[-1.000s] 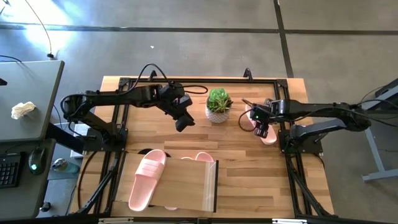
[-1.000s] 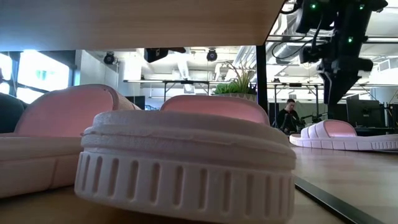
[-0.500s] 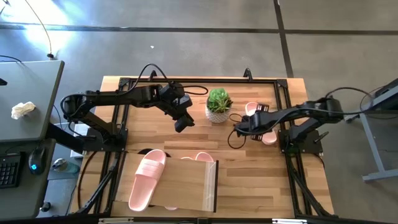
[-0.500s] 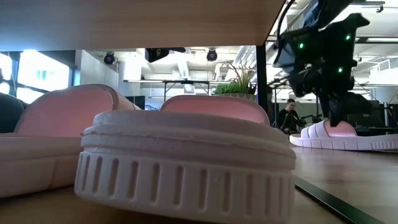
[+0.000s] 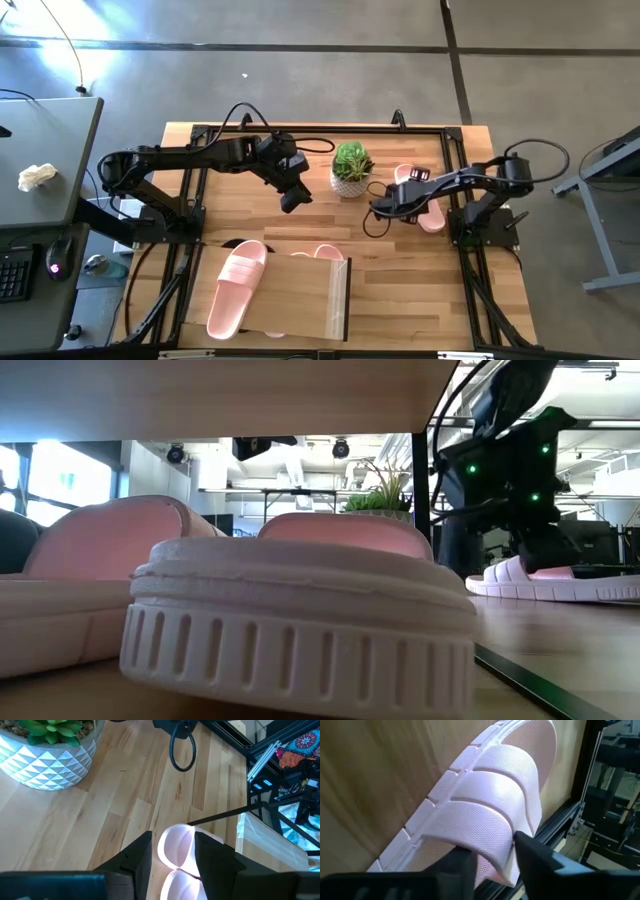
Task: Pick and place slides into the shelf
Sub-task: Put the pink slide on the shelf
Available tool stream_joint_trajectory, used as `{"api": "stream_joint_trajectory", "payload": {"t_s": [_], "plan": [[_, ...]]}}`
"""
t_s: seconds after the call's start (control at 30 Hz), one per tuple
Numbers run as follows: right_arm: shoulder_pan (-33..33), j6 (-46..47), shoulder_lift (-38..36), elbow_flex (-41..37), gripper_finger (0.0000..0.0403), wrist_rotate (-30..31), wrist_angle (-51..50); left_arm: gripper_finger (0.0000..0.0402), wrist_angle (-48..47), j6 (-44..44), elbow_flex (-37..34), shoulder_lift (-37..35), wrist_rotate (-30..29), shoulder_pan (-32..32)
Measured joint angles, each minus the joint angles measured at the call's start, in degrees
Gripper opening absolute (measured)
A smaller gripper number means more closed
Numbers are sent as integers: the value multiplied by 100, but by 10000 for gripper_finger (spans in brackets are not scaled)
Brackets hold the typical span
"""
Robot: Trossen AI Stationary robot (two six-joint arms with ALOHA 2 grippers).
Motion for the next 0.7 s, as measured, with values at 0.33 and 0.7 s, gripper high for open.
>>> {"api": "stream_joint_trajectory", "payload": {"t_s": [0.33, 0.7], "plan": [[-89, 22, -64, 26, 9, -12, -34, 133, 7, -2, 0, 1, -2, 0], [1079, 1249, -1033, 1360, 1, -99, -1920, 133, 421, -301, -2, 1, 571, 1]]}}
